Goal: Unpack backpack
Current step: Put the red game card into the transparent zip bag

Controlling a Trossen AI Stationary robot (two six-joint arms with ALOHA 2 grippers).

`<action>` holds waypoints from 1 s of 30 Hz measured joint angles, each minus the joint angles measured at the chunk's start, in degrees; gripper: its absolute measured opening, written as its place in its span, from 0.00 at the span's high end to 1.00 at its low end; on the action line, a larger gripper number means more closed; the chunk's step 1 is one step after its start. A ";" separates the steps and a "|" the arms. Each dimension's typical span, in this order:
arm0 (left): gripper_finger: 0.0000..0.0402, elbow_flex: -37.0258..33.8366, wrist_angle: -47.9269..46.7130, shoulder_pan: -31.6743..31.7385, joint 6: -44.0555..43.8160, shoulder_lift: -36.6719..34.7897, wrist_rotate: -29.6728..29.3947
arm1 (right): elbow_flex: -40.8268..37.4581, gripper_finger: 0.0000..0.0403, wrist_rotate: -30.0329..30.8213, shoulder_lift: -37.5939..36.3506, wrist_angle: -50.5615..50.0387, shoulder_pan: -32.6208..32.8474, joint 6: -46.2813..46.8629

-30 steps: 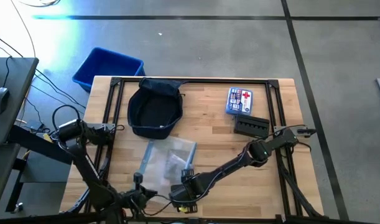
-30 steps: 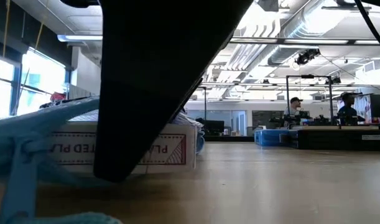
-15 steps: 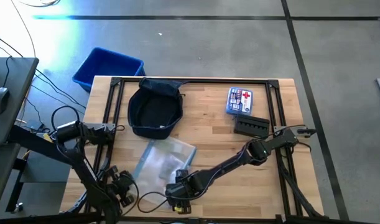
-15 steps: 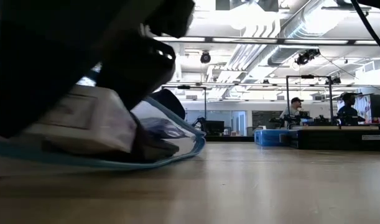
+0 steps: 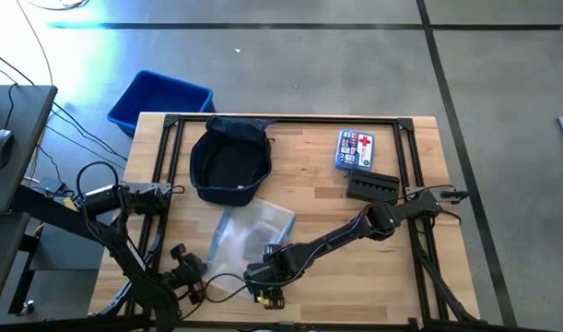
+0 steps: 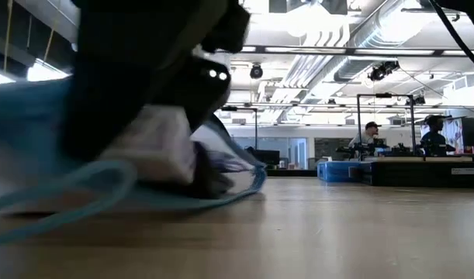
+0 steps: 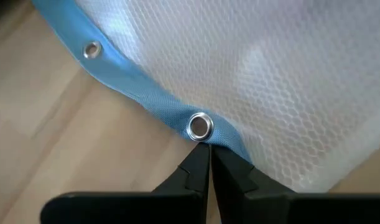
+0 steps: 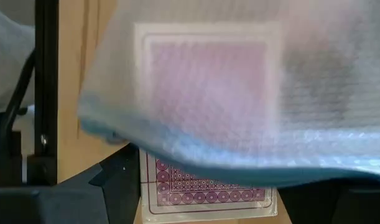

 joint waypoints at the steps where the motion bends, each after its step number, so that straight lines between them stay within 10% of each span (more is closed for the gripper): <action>1: 1.00 -0.37 1.02 0.00 0.66 0.04 -1.38 | 0.00 0.31 -0.48 -0.11 -0.20 0.02 -0.88; 30: 1.00 -2.03 15.01 3.24 17.94 -0.05 -9.80 | -2.82 0.31 11.36 -0.36 4.16 -2.87 5.30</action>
